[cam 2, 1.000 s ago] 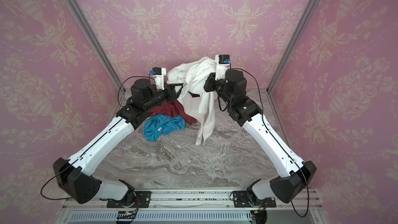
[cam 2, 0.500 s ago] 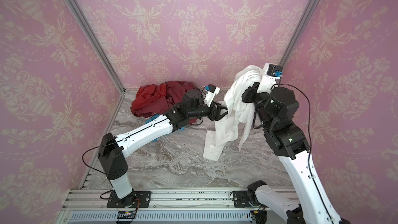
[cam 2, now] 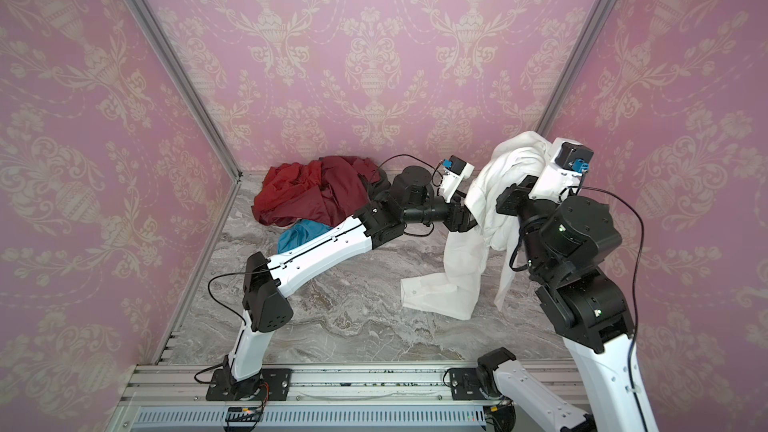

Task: Pick out a specific cloth from the pile
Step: 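Carry the white shirt with both grippers to the clear table area and lower it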

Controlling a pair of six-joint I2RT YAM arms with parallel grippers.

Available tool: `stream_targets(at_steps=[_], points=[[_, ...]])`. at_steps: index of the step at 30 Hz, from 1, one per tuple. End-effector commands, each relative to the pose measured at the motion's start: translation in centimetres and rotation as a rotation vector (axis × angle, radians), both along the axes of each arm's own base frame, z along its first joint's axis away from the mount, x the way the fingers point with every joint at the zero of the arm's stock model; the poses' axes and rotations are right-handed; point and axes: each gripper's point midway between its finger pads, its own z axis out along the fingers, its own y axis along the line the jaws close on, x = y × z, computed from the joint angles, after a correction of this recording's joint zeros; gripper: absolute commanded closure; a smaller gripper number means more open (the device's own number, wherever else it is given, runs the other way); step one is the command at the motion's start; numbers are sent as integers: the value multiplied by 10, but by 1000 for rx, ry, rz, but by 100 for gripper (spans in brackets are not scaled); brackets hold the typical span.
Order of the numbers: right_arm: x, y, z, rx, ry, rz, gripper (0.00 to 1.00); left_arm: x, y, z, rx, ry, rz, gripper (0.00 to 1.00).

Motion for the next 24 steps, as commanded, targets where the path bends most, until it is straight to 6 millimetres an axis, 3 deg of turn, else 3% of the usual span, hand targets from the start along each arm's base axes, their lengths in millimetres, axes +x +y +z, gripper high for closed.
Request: stream_targets(at_steps=[1,6,9,12,15,18,24], points=[[14,-7,-6,-26,8,-65,100,13,-10,-2,-11,22,-21,37],[40,-17,-17,11,18,-89,100,38,-25,18,-106,23,-11,48],[57,-28,-22,50,38,-80,100,56,-20,36,-214,29,15,55],[74,-28,-32,64,70,-59,100,73,-12,35,-233,47,40,59],[81,-25,-49,78,102,-42,100,83,-8,14,-181,71,47,60],[82,-21,-78,122,147,-24,100,88,-6,-17,-118,123,37,62],[57,-16,-156,202,250,-23,100,77,10,-78,0,171,35,72]])
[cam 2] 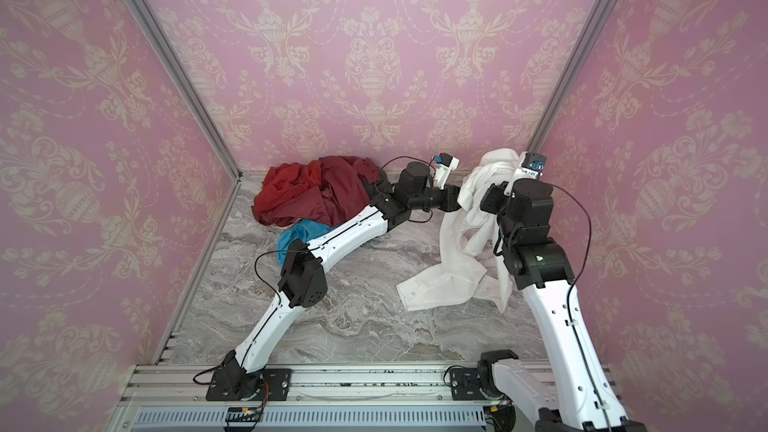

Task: Pick out a specific cloth from the pile
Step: 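Carry the white shirt with both grippers to the clear table area and lower it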

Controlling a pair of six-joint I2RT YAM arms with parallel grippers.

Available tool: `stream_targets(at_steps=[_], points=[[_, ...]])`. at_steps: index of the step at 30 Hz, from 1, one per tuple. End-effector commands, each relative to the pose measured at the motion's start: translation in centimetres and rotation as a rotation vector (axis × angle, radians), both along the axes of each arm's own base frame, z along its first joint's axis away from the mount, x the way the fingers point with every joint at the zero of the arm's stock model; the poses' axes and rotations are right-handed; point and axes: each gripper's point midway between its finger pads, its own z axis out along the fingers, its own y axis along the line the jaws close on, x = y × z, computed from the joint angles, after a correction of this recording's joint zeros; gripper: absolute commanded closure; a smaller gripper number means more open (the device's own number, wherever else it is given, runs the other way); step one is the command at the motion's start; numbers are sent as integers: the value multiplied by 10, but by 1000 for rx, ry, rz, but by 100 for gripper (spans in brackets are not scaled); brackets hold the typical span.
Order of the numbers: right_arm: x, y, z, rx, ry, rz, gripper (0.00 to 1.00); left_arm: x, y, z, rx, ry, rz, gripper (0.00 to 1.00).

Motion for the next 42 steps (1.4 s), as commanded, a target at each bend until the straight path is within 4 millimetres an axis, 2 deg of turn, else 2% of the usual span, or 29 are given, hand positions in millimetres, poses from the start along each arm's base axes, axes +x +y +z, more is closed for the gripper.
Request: stream_targets(at_steps=[1,6,12,16,18,23,28,34,38,42], points=[[-21,7,-13,85,-29,9,100,-26,14,36,-46,-81,-46,73],[-43,24,-80,121,113,46,100,-49,41,-22,55,-27,-40,76],[-60,49,-167,152,336,89,100,-72,64,-97,191,24,-36,75],[-70,57,-211,186,446,69,100,-85,72,-132,252,60,-44,74],[-73,57,-229,195,499,48,100,-90,77,-146,287,69,-47,69],[-71,61,-259,218,569,28,100,-98,84,-160,334,66,-51,59],[-64,62,-279,242,603,6,100,-99,94,-163,366,33,-34,43],[-54,65,-302,309,656,2,100,-100,102,-160,349,21,-25,30],[-50,62,-317,302,703,-14,99,-101,107,-159,350,6,-26,26],[-44,55,-323,266,718,-30,97,-104,113,-160,347,5,-28,26]])
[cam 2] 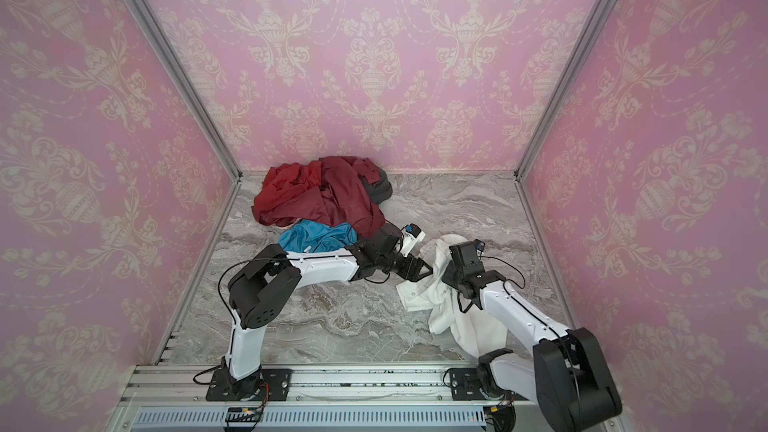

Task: Pick out a specific cloth from the pile
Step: 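Carry the white shirt with both grippers to the clear table area and lower it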

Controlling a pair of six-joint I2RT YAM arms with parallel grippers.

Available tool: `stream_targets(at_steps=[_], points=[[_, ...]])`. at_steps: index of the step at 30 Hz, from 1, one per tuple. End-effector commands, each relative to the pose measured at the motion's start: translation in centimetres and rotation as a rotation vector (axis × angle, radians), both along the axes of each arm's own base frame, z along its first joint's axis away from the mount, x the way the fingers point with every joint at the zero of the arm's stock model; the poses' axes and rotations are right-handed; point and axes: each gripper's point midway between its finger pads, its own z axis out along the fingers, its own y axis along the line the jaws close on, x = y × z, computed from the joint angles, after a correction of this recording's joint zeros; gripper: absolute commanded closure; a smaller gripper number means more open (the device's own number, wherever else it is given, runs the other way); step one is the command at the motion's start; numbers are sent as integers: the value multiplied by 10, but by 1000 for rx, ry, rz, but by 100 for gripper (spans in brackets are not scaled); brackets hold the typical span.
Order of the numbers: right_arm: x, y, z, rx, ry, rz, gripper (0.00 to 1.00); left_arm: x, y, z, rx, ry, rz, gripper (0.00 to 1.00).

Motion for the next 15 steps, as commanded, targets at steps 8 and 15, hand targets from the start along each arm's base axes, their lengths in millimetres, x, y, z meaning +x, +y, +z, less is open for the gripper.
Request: stream_targets(at_steps=[8,15], points=[[23,-27,-10,-10,22,-73,87,2,-1,4,-41,-22,2,28],[35,-59,-13,18,27,-166,80,5,-4,30,-84,-58,4,27]])
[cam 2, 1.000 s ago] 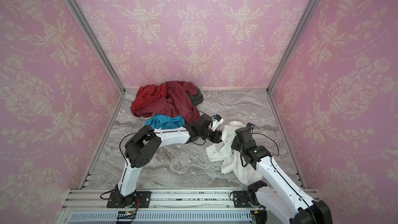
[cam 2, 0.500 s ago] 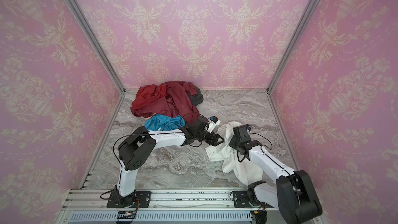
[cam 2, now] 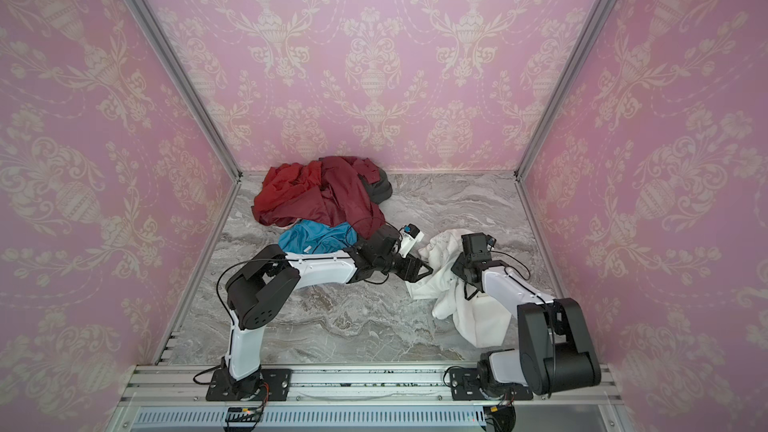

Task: Pick out a specific cloth from the pile
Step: 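Carry the white shirt with both grippers to the clear table area and lower it, then open the left gripper and withdraw it while the right gripper presses the shirt down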

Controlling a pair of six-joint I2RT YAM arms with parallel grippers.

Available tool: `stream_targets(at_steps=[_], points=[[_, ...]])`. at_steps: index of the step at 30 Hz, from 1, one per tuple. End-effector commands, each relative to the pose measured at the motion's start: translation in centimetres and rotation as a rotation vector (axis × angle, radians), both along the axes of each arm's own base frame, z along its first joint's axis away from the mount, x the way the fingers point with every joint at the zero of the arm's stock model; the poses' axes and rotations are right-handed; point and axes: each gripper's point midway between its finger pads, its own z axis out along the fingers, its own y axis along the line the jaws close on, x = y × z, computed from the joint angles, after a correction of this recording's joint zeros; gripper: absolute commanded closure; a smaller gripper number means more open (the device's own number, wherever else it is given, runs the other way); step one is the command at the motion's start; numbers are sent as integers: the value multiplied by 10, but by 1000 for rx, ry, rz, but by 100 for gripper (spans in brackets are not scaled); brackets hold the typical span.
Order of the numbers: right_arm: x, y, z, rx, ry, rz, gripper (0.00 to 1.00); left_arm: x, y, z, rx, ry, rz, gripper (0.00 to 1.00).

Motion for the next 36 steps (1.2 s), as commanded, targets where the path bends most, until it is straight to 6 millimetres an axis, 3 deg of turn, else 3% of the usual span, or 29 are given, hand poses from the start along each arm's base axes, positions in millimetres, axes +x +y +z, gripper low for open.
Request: stream_targets(at_steps=[1,10,16,27,36], points=[[7,-18,4,2,-5,-26,79,5,-2,32,-59,-39,7,27],[15,-70,14,-6,-15,-135,77,12,16,73,-96,-103,65,25],[2,-92,17,-48,-4,-162,75,16,30,93,-118,-137,101,25],[-18,-127,28,-112,-18,-280,68,19,34,99,-143,-122,122,25],[-27,-147,20,-93,0,-349,65,19,40,97,-133,-122,139,25]])
